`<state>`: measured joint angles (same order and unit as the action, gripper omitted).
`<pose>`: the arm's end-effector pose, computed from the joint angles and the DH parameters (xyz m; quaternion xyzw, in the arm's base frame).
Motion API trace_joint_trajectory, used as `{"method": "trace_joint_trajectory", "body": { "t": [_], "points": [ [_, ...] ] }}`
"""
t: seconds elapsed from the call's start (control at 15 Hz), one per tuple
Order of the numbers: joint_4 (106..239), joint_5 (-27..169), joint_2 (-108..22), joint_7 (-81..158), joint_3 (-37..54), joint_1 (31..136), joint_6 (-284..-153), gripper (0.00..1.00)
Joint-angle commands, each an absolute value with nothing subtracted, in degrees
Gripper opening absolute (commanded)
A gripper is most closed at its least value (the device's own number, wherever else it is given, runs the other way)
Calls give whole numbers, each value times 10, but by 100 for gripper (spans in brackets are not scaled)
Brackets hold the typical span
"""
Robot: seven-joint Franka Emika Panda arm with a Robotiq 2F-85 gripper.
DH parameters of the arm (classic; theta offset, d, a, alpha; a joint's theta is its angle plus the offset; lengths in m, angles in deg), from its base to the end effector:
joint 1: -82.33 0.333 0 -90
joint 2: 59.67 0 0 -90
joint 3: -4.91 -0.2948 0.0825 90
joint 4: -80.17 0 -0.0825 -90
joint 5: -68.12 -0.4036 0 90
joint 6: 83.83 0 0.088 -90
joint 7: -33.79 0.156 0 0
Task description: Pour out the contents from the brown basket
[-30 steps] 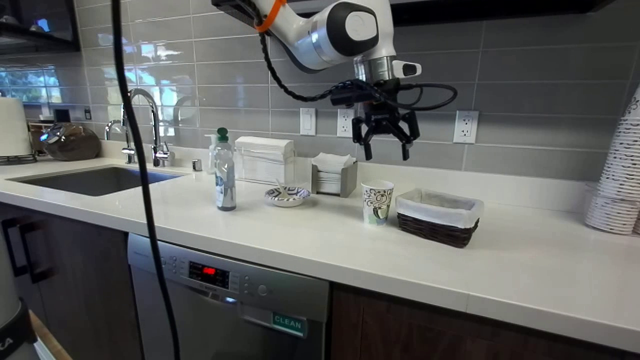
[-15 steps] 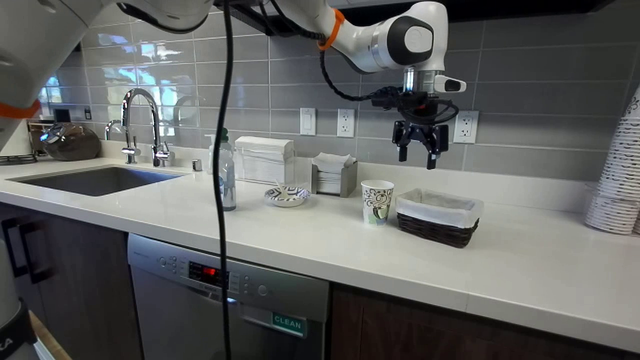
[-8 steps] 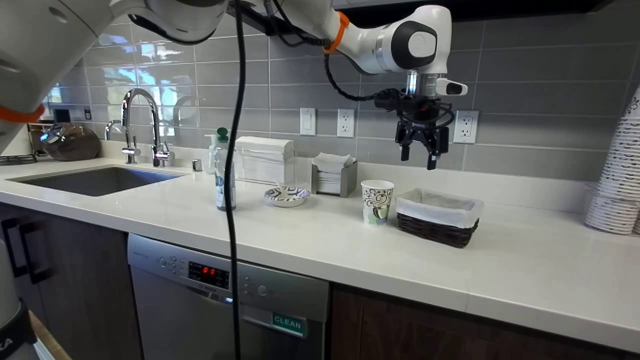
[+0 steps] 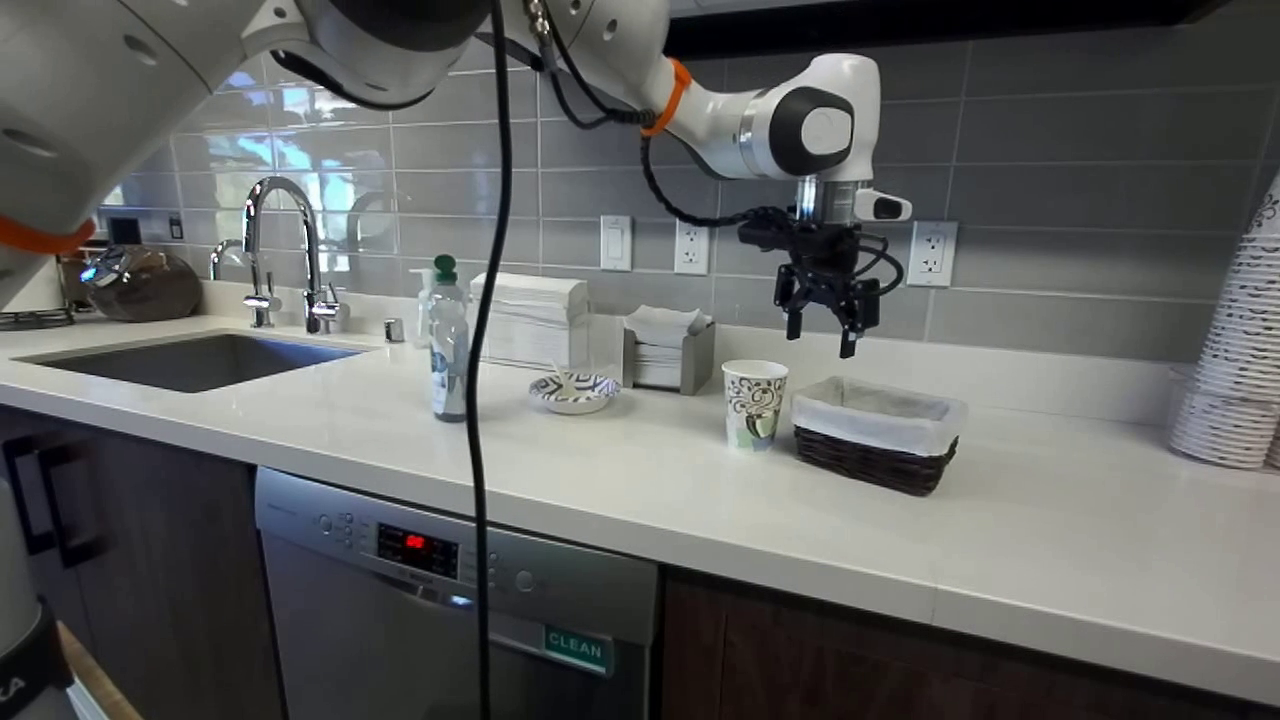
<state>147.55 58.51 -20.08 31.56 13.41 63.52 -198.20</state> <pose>0.7026 -0.3141 0.3293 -0.9713 0.2256 -0.0738 0.0143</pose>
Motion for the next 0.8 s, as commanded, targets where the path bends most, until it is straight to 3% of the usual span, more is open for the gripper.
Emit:
{"method": "trace_joint_trajectory", "body": {
  "t": [0.0, 0.33, 0.4, 0.53, 0.73],
  "points": [
    [1427, 595, -161, 283, 119, 628, -1981, 100],
    [1401, 615, -133, 271, 129, 633, -1974, 100],
    [1398, 614, -129, 266, 127, 632, -1973, 93],
    [1397, 609, -121, 262, 124, 631, -1981, 68],
    [1391, 609, -110, 260, 123, 632, -1992, 42]
  ]
}}
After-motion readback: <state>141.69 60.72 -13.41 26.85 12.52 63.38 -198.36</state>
